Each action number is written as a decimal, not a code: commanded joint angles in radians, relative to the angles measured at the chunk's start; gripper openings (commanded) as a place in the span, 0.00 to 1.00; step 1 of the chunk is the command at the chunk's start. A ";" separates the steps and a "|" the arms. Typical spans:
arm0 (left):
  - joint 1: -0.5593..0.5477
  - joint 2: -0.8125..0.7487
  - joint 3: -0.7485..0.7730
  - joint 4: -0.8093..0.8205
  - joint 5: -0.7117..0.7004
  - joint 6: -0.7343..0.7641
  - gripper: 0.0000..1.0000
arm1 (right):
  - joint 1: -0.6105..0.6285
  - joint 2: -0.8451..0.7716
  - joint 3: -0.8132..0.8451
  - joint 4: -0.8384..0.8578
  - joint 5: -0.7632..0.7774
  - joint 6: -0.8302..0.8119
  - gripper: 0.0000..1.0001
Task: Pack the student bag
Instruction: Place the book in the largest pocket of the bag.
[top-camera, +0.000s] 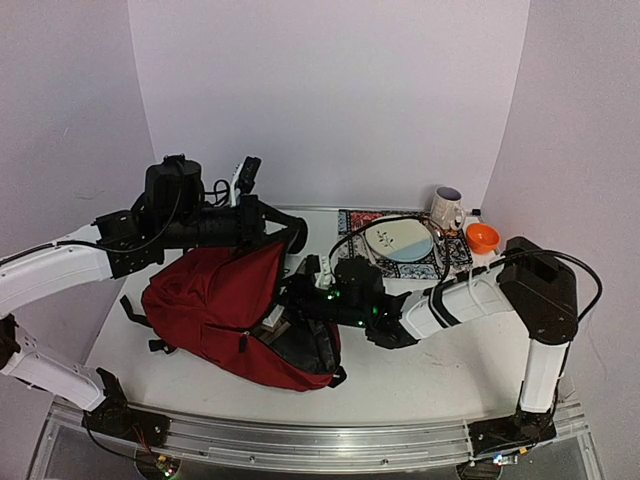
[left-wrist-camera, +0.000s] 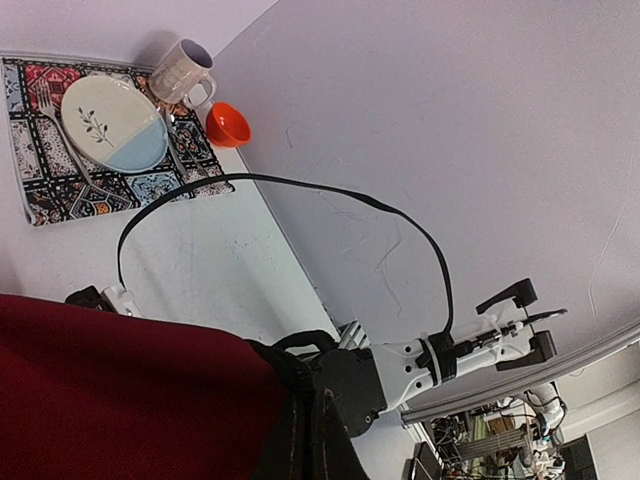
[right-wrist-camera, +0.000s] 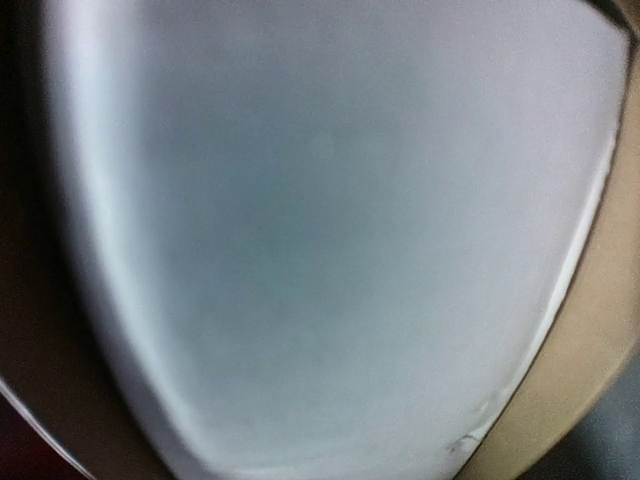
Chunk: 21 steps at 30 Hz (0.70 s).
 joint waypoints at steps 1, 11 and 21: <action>-0.019 -0.004 0.105 0.182 0.043 0.008 0.00 | -0.004 -0.001 0.113 0.020 0.043 -0.036 0.12; -0.023 -0.035 0.028 0.194 0.026 0.009 0.00 | 0.021 0.090 0.289 -0.182 0.030 -0.093 0.19; -0.023 -0.098 -0.093 0.169 -0.040 0.020 0.04 | 0.032 0.032 0.250 -0.302 -0.018 -0.190 0.52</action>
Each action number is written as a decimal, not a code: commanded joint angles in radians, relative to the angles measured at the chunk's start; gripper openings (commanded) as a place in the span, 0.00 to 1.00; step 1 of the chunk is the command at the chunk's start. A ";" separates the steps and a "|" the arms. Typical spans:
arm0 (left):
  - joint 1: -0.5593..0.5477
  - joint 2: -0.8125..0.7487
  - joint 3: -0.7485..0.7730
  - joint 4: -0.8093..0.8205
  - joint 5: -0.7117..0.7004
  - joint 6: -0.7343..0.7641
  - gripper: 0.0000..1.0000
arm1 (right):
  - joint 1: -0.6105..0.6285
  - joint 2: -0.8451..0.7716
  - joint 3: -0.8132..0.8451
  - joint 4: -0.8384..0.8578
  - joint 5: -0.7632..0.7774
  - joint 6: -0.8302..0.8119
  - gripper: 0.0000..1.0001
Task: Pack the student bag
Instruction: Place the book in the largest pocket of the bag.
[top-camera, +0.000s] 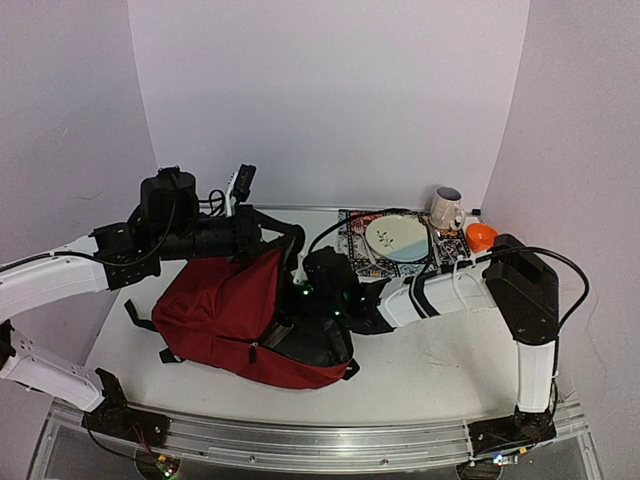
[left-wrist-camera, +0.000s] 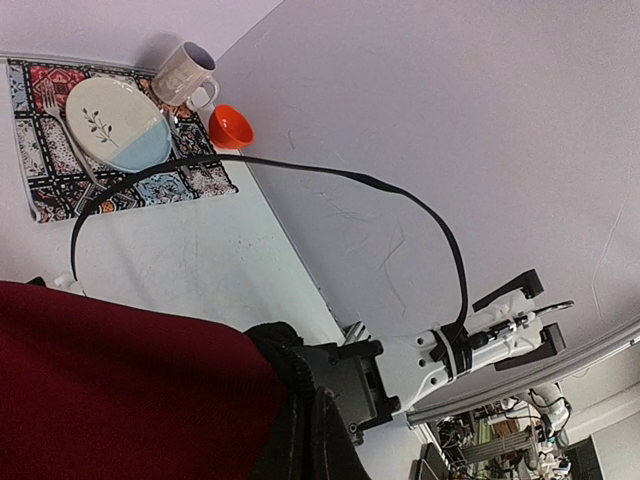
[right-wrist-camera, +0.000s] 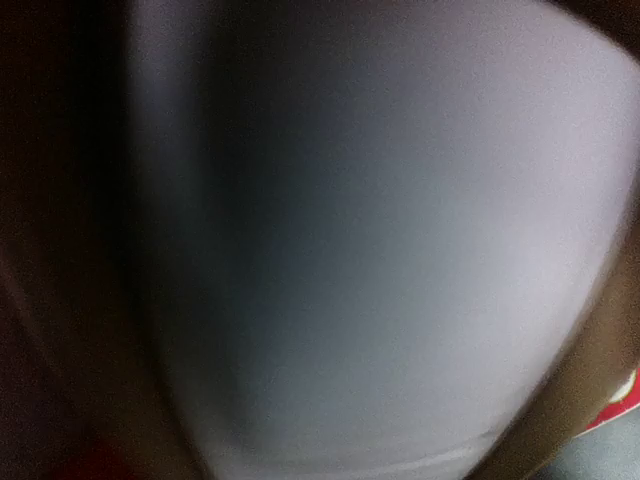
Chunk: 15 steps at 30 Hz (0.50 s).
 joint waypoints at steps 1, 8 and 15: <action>-0.010 -0.061 -0.018 0.110 -0.020 0.015 0.04 | 0.012 -0.076 0.020 -0.027 -0.035 -0.096 0.56; -0.010 -0.083 -0.009 0.091 -0.068 0.041 0.05 | 0.019 -0.146 0.002 -0.110 -0.052 -0.181 0.73; -0.010 -0.088 -0.017 0.069 -0.079 0.056 0.08 | 0.018 -0.236 -0.076 -0.206 -0.017 -0.235 0.83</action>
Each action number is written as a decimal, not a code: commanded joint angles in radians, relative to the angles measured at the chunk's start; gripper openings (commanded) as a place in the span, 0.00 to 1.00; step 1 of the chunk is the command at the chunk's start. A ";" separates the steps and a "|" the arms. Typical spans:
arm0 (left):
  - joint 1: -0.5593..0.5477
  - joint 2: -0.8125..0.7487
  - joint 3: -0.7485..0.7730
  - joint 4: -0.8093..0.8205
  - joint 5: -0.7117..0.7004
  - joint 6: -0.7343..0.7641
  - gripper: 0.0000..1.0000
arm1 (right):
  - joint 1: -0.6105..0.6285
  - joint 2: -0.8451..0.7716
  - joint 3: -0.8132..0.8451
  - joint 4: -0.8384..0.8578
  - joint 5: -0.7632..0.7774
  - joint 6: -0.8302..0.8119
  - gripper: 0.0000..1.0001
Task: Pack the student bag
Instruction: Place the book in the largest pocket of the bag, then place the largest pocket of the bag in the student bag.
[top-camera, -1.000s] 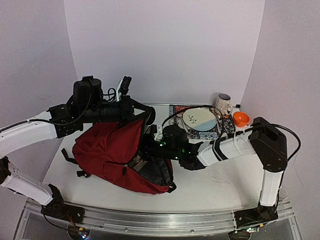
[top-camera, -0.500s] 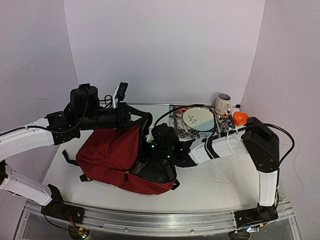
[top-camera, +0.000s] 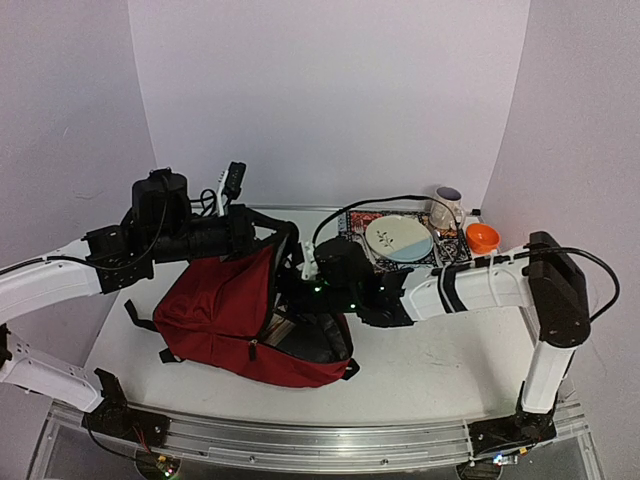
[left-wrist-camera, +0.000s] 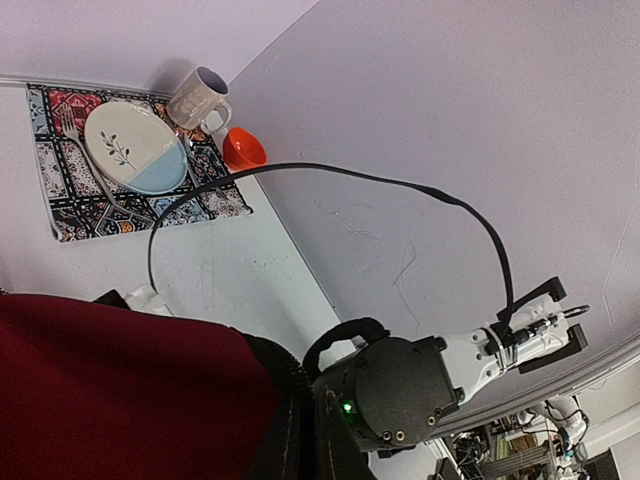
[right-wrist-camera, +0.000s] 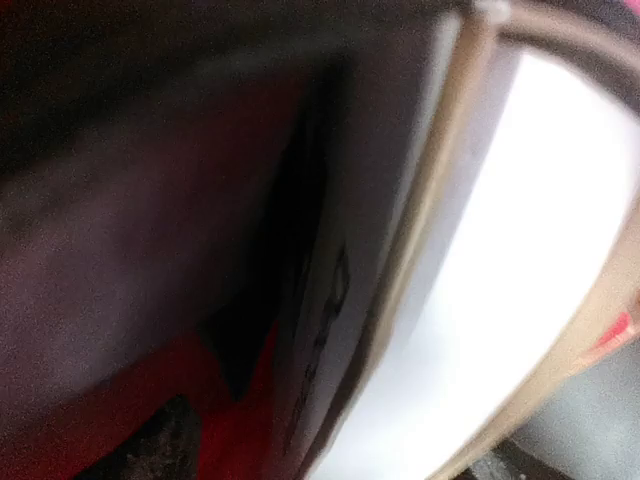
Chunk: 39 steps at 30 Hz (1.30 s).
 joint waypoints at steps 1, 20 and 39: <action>-0.008 -0.043 0.009 0.068 -0.009 0.029 0.08 | 0.007 -0.109 -0.054 -0.052 0.013 -0.068 0.83; -0.010 0.044 -0.070 0.073 0.115 0.012 0.17 | 0.007 -0.402 -0.269 -0.386 0.305 -0.224 0.89; -0.059 -0.059 -0.063 -0.389 -0.310 0.119 0.85 | 0.007 -0.597 -0.176 -0.728 0.451 -0.391 0.91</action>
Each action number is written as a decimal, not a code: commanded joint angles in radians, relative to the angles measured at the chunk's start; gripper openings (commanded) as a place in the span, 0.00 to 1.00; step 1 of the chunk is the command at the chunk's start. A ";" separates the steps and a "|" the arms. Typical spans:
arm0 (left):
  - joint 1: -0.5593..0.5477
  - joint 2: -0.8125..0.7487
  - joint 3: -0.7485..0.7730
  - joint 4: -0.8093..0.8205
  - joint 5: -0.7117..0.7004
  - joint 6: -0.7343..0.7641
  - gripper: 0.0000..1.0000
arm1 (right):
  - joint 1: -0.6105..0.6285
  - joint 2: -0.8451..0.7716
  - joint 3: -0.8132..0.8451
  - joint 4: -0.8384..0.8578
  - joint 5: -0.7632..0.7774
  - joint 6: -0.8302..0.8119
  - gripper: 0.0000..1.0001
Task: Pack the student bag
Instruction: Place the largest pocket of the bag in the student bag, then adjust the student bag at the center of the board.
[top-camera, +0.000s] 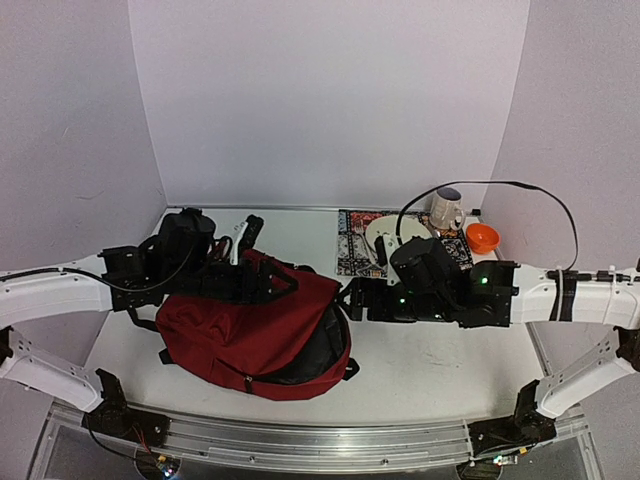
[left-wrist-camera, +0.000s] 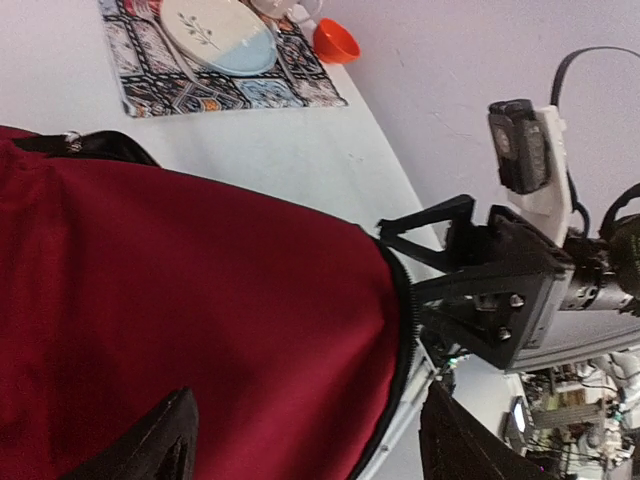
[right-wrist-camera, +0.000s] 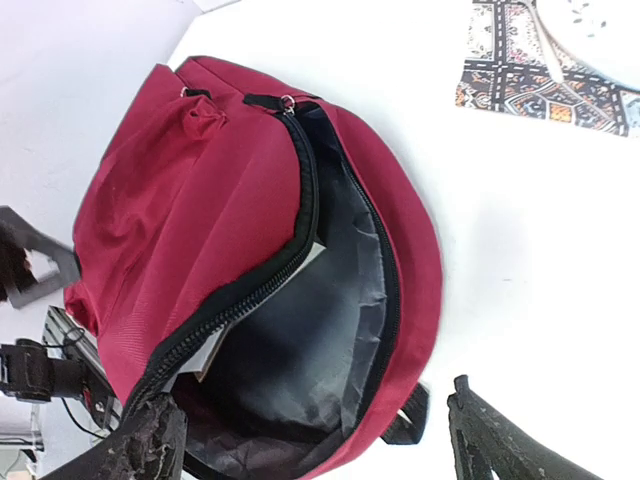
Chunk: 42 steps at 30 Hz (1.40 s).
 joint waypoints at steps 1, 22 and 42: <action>0.004 -0.085 0.050 -0.254 -0.283 0.019 0.87 | 0.005 -0.048 0.101 -0.138 0.027 -0.062 0.91; 0.005 -0.326 -0.230 -0.525 -0.338 -0.402 0.93 | 0.094 0.350 0.423 -0.250 -0.208 -0.125 0.82; 0.007 -0.138 -0.380 0.262 -0.234 -0.477 0.56 | 0.108 0.482 0.524 -0.243 -0.116 -0.116 0.78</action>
